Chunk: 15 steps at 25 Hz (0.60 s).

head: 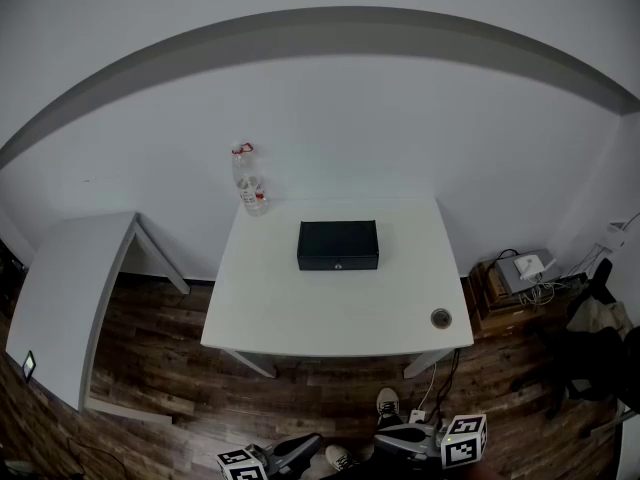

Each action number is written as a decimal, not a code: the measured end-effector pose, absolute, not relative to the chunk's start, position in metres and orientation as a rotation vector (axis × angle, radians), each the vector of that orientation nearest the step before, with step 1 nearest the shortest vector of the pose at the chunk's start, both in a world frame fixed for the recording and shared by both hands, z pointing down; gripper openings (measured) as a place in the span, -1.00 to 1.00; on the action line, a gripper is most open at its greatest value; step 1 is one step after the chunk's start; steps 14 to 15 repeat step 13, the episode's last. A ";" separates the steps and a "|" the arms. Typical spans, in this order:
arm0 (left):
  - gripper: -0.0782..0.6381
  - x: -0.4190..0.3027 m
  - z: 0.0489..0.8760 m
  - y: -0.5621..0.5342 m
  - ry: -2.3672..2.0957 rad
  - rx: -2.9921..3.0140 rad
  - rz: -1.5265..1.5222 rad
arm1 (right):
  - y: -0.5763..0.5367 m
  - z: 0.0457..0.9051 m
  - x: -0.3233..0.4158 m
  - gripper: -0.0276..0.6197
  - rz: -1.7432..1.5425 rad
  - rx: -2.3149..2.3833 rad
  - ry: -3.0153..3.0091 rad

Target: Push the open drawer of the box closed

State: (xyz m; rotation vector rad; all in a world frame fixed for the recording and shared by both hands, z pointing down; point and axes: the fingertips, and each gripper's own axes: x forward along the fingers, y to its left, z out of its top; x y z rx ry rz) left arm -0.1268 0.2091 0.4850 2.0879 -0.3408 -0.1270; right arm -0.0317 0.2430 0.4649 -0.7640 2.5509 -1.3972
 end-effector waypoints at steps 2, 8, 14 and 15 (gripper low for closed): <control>-0.78 -0.127 0.485 0.211 -0.347 2.080 -0.132 | 0.245 0.465 -0.032 -0.91 -1.399 -0.762 2.549; -0.78 -0.126 0.483 0.215 -0.343 2.084 -0.131 | 0.249 0.464 -0.030 -0.91 -1.384 -0.763 2.551; -0.78 -0.121 0.483 0.215 -0.339 2.090 -0.126 | 0.251 0.463 -0.026 -0.91 -1.379 -0.770 2.545; -0.78 -0.121 0.483 0.215 -0.339 2.090 -0.126 | 0.251 0.463 -0.026 -0.91 -1.379 -0.770 2.545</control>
